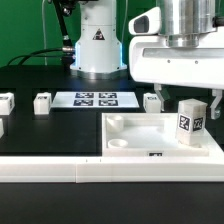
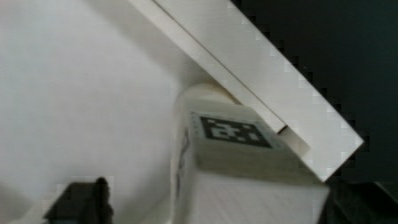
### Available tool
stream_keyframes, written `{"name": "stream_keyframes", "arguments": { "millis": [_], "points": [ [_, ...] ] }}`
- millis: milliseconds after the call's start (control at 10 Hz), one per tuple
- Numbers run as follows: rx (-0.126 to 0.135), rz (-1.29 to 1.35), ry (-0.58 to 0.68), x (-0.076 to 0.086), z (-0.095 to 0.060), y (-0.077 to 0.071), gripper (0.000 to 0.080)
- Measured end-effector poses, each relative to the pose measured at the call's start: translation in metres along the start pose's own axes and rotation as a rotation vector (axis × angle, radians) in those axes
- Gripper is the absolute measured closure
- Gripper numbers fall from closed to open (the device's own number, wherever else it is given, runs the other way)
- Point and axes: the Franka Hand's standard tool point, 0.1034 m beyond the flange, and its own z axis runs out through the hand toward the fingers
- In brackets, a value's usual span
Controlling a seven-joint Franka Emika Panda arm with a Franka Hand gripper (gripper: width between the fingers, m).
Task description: Assemble square table
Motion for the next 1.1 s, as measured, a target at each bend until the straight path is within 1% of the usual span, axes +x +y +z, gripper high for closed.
{"name": "stream_keyframes", "arguments": {
  "millis": [300,500,800,1100],
  "points": [
    [-0.001,-0.282,-0.006,-0.0034,-0.0009,-0.0046,0.0151],
    [-0.002,-0.464,-0.007,-0.0029,-0.0008,-0.0038,0.015],
    [-0.002,-0.641,-0.007,-0.0026,-0.0009,-0.0038,0.015],
    [-0.011,-0.882,-0.005,-0.0006,-0.0001,-0.0011,0.015]
  ]
}}
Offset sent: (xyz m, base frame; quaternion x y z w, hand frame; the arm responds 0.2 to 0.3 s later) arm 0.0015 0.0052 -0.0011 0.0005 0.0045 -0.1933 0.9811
